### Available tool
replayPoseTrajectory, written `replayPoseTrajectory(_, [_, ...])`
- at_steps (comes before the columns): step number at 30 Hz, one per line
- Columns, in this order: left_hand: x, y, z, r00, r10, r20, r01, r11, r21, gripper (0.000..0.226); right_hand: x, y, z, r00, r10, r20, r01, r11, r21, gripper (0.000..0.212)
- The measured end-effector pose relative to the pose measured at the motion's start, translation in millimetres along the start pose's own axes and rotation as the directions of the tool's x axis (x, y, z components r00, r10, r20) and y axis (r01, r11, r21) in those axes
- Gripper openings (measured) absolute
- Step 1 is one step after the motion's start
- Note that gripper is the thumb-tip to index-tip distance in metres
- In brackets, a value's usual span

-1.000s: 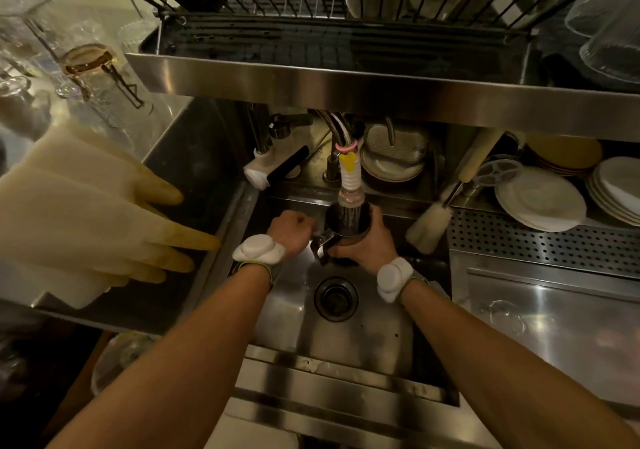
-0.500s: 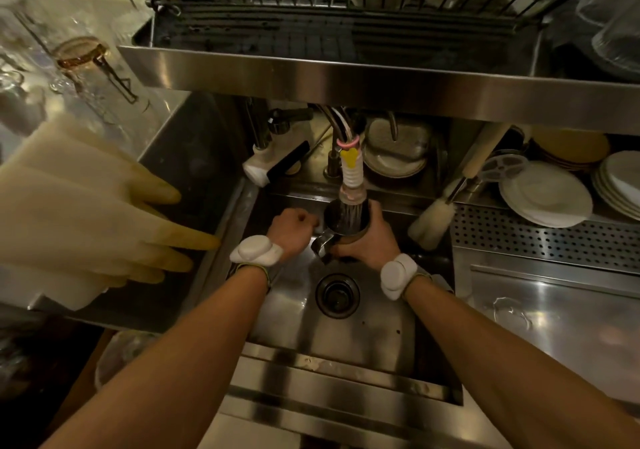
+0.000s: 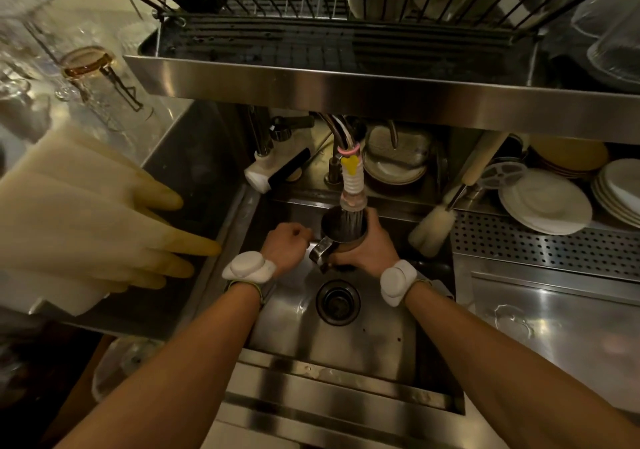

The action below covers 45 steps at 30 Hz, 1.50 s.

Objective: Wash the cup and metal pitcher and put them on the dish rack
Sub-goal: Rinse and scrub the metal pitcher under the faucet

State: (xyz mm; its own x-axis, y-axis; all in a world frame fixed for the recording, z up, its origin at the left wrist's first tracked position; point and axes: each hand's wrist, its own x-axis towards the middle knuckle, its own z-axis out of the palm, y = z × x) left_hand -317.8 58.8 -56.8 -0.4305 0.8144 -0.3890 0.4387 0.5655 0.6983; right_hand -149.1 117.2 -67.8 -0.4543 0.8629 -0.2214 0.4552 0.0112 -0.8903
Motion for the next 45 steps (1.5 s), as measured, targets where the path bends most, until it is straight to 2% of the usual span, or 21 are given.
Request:
replayPoseTrajectory(10, [-6, -2, 4, 0.999, -0.007, 0.047, 0.006, 1.0, 0.006, 0.025, -6, 13, -1, 0.997, 0.037, 0.073, -0.034, 0.999, -0.038, 0.102])
replayPoseTrajectory(13, [-8, 2, 6, 0.998, 0.012, 0.06, -0.013, 1.0, 0.011, 0.024, -1, 14, -5, 0.997, 0.065, 0.04, -0.063, 0.997, -0.048, 0.102])
replayPoseTrajectory(17, [-9, 6, 7, 0.998, 0.02, 0.067, -0.022, 0.999, 0.028, 0.027, -2, 20, 0, 0.992, 0.092, 0.086, -0.088, 0.995, -0.05, 0.1])
replayPoseTrajectory(20, [-12, 5, 9, 0.996, 0.026, 0.082, -0.028, 0.999, 0.017, 0.026, 2, 25, -7, 0.992, 0.121, 0.043, -0.118, 0.99, -0.07, 0.104])
replayPoseTrajectory(23, [-13, 4, 9, 0.996, 0.029, 0.081, -0.032, 0.999, 0.035, 0.026, 6, 23, -3, 0.991, 0.118, 0.058, -0.114, 0.991, -0.063, 0.101])
replayPoseTrajectory(28, [-8, -3, 13, 0.998, 0.008, 0.063, -0.011, 0.998, 0.062, 0.025, 8, 37, 4, 0.989, 0.131, 0.066, -0.12, 0.983, -0.139, 0.101])
replayPoseTrajectory(32, [-2, -6, 21, 0.998, 0.004, 0.063, -0.01, 0.995, 0.095, 0.025, 6, 43, 11, 0.988, 0.127, 0.091, -0.119, 0.989, -0.088, 0.099])
replayPoseTrajectory(36, [5, -9, 28, 0.997, -0.016, 0.069, 0.008, 0.994, 0.111, 0.026, 11, 49, 8, 0.99, 0.124, 0.068, -0.115, 0.985, -0.127, 0.1])
replayPoseTrajectory(40, [9, -12, 32, 0.998, -0.022, 0.061, 0.013, 0.99, 0.139, 0.029, 12, 52, 8, 0.987, 0.116, 0.109, -0.107, 0.99, -0.089, 0.099])
replayPoseTrajectory(45, [16, -17, 33, 0.997, -0.048, 0.057, 0.04, 0.99, 0.137, 0.026, 16, 54, 6, 0.988, 0.125, 0.087, -0.117, 0.989, -0.096, 0.102])
